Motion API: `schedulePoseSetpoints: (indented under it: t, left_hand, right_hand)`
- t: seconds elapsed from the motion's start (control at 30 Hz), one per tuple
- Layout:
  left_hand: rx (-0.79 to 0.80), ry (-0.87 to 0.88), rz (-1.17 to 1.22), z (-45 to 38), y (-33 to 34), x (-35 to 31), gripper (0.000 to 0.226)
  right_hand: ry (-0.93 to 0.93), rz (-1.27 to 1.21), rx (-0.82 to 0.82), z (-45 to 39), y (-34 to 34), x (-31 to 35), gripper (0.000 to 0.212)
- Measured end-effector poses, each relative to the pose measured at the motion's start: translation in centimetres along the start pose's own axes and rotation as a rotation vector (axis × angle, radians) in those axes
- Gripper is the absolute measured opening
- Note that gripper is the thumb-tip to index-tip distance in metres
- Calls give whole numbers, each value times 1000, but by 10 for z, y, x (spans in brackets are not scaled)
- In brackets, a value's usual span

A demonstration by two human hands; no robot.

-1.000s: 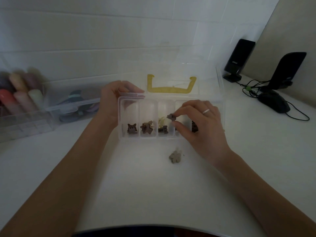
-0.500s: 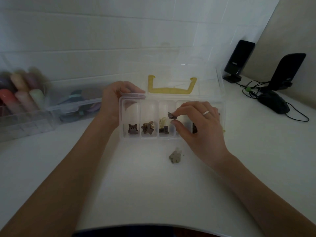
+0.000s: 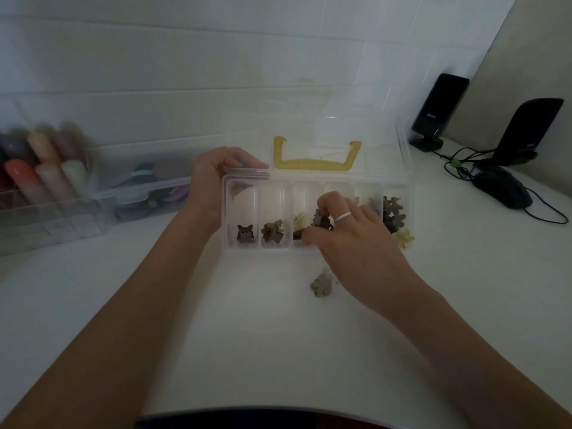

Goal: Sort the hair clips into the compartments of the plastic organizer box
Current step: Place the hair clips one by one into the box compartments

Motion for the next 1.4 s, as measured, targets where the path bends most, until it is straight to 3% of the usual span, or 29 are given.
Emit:
schedulePoseSetpoints:
  t: [0.27, 0.47, 0.57, 0.67, 0.87, 0.97, 1.13, 1.27, 1.4]
  left_hand:
    - [-4, 30, -46, -2, -1, 1, 26]
    - [4, 41, -63, -2, -1, 1, 26]
    - [-1, 29, -57, -3, -2, 2, 25]
    - [-21, 5, -13, -4, -2, 3, 24]
    - [-29, -18, 20, -4, 0, 4, 25]
    - [-6, -32, 63, -2, 3, 2, 25]
    - [-38, -58, 86, -5, 0, 4, 24]
    - [-59, -98, 147, -6, 1, 5, 22]
    - [-78, -107, 160, -7, 0, 5, 23]
  right_hand:
    - [60, 45, -20, -1, -1, 3, 38]
    - [122, -96, -168, -2, -3, -9, 61]
    - [176, -307, -219, -1, -11, -28, 51]
    - [112, -413, -248, 0, -16, -30, 52]
    - [-124, -243, -268, -13, -6, 18, 37]
    - [-119, -119, -255, -20, 5, 17, 17]
    - [84, -518, -353, -8, -28, -23, 15]
    - [240, -555, -134, 20, -43, -53, 15]
    - [280, -196, 34, 54, -33, -53, 21]
Point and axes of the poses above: each hand's wrist, its own z-axis away from the middle knuckle, its own y-axis out of the palm, x = y × z, the point moved 3 cm from there along -z, towards the middle knuckle, and after that the axes turned 7 degrees about -z, right-handed, at the moved point
